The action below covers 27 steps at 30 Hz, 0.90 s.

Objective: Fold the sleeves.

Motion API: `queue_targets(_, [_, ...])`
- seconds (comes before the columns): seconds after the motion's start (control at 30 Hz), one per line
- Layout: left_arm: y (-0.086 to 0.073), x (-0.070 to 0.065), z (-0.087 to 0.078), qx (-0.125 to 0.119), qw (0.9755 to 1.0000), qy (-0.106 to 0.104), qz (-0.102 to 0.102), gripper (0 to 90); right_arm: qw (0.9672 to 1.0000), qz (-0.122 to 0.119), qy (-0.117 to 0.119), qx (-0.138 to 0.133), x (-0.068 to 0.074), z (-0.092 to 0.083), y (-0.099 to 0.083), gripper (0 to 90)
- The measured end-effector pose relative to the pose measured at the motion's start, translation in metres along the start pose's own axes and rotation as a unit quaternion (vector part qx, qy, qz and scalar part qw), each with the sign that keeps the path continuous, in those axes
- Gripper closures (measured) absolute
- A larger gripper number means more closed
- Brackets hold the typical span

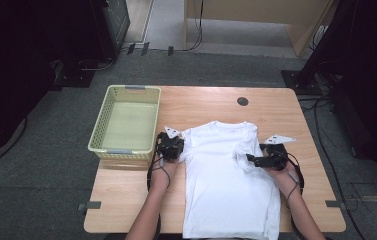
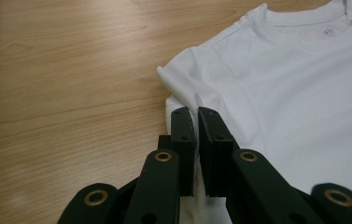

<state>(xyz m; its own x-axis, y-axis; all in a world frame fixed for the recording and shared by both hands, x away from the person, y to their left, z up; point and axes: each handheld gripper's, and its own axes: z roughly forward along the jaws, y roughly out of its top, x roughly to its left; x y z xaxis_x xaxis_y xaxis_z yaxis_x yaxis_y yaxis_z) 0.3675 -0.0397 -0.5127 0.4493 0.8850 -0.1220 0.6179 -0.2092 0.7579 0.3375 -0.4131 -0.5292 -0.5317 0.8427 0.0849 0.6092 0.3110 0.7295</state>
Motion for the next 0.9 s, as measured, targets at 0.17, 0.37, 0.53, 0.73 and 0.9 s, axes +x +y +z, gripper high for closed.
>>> queue_targets(0.17, [0.004, -0.003, 0.0, 0.013, 0.9997, -0.012, -0.016, 86.6, 1.0, 0.0, 0.0, 0.0, 0.0, 0.0, 0.0, 22.0])
queue_targets(0.37, [0.007, -0.004, 0.001, 0.029, 0.9993, -0.023, -0.009, 86.6, 1.0, -0.006, -0.003, 0.001, 0.001, 0.001, 0.0, 22.0])
queue_targets(0.53, [0.015, -0.008, 0.002, 0.047, 0.9983, -0.034, -0.007, 86.5, 1.0, -0.006, -0.003, 0.0, 0.002, 0.001, 0.0, 22.0])
queue_targets(0.73, [0.022, -0.017, 0.002, 0.044, 0.9982, -0.04, 0.007, 86.5, 1.0, -0.008, -0.003, 0.002, 0.002, 0.001, 0.001, 22.0])
queue_targets(0.9, [0.019, -0.02, 0.005, 0.05, 0.9978, -0.042, 0.008, 86.5, 0.9999, -0.01, -0.002, 0.002, 0.002, 0.002, 0.001, 21.9])
